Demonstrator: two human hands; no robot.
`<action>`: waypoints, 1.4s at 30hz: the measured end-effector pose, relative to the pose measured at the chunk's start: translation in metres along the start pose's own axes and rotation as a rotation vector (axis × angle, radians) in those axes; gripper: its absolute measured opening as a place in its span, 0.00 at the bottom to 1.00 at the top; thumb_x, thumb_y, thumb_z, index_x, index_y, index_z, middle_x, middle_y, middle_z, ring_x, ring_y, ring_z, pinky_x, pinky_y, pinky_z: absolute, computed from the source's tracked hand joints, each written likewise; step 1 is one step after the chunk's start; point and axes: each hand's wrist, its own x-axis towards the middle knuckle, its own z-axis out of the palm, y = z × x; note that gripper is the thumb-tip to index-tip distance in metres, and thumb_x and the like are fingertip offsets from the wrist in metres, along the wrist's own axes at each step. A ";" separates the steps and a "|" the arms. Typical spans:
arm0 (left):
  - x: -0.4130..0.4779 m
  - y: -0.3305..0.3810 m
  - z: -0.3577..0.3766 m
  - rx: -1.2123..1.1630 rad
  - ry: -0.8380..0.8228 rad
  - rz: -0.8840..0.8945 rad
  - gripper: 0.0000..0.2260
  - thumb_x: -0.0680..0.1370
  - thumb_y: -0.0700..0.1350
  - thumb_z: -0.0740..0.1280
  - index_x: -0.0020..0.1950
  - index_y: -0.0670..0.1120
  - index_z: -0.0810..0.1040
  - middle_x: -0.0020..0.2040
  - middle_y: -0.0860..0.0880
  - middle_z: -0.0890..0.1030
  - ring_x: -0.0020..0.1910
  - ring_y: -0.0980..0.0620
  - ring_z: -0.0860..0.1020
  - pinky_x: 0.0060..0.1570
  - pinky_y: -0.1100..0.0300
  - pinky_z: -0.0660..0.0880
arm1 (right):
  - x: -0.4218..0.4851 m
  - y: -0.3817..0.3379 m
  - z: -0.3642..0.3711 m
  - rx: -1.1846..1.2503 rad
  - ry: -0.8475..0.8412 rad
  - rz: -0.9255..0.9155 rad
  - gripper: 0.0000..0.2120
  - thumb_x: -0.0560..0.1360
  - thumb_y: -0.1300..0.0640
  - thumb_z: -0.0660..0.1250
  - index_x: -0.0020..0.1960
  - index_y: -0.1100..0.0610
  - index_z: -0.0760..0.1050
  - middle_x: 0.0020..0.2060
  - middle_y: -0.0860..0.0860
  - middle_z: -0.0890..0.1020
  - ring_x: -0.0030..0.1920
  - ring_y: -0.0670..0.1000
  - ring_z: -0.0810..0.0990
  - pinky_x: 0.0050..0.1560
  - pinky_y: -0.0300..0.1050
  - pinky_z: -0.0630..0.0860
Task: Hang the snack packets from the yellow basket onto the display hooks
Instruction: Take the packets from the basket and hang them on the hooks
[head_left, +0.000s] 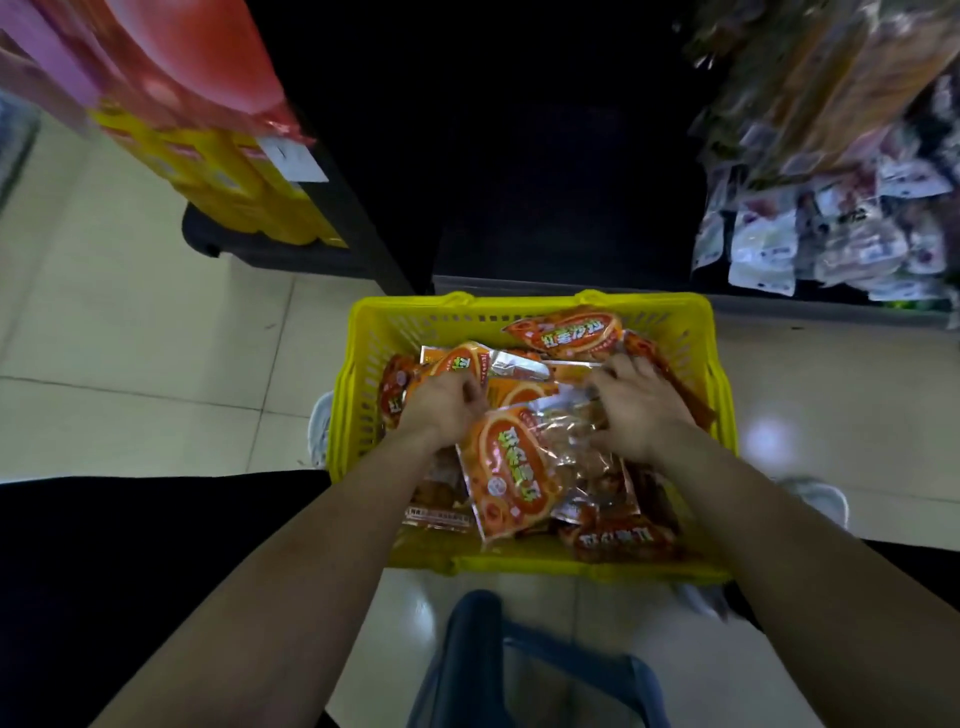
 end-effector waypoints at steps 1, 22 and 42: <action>-0.001 0.003 -0.004 -0.057 0.021 -0.004 0.05 0.77 0.48 0.70 0.42 0.51 0.78 0.43 0.52 0.83 0.46 0.50 0.81 0.48 0.57 0.77 | -0.005 0.004 -0.002 0.035 0.024 0.039 0.37 0.66 0.37 0.75 0.68 0.48 0.65 0.69 0.52 0.66 0.68 0.56 0.66 0.65 0.54 0.70; -0.011 0.012 0.001 -0.253 -0.028 -0.021 0.13 0.79 0.47 0.71 0.35 0.49 0.73 0.32 0.53 0.73 0.34 0.52 0.72 0.33 0.60 0.66 | -0.010 -0.022 0.012 0.073 0.026 -0.088 0.18 0.74 0.44 0.68 0.59 0.48 0.70 0.60 0.49 0.78 0.62 0.56 0.76 0.56 0.51 0.70; -0.023 0.004 -0.018 -0.009 -0.037 0.039 0.22 0.79 0.50 0.70 0.73 0.57 0.71 0.72 0.47 0.74 0.67 0.44 0.75 0.64 0.53 0.74 | -0.026 0.003 -0.015 0.466 0.339 0.345 0.18 0.75 0.48 0.67 0.62 0.53 0.69 0.52 0.60 0.81 0.53 0.66 0.80 0.44 0.53 0.73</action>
